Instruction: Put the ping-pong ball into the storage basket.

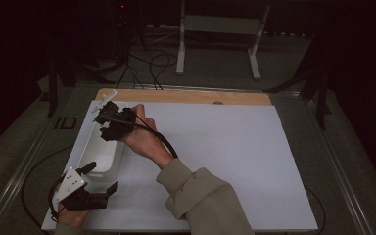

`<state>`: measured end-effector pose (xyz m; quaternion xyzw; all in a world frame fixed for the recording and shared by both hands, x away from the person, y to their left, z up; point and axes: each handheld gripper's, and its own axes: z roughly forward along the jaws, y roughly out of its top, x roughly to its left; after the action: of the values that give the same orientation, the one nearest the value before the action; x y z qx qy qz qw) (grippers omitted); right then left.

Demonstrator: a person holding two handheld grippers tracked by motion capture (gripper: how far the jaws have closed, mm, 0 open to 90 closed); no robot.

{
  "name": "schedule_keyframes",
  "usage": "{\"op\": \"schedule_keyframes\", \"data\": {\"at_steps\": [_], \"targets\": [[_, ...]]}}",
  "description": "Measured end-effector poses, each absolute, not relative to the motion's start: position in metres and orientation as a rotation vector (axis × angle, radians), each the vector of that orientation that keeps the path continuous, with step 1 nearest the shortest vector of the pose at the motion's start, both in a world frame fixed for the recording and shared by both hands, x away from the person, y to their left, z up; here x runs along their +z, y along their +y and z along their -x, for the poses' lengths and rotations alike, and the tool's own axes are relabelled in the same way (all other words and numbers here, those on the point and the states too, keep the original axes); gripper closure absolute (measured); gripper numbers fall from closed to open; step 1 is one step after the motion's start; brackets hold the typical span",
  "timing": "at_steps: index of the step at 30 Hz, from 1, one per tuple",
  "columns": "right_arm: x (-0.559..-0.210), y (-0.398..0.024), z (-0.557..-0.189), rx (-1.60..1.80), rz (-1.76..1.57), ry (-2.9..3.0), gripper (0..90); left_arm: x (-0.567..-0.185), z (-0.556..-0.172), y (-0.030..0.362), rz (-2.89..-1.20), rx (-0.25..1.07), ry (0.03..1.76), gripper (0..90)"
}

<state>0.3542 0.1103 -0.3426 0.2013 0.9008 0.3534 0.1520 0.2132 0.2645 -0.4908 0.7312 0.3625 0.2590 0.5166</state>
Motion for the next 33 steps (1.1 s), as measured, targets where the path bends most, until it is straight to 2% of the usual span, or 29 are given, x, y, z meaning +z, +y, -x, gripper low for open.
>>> {"op": "schedule_keyframes", "data": {"at_steps": [33], "targets": [[-0.35, 0.127, -0.346, 1.023, -0.531, 2.63, 50.4, -0.491, -0.213, 0.264, -1.755, 0.622, 0.871, 0.1]]}}
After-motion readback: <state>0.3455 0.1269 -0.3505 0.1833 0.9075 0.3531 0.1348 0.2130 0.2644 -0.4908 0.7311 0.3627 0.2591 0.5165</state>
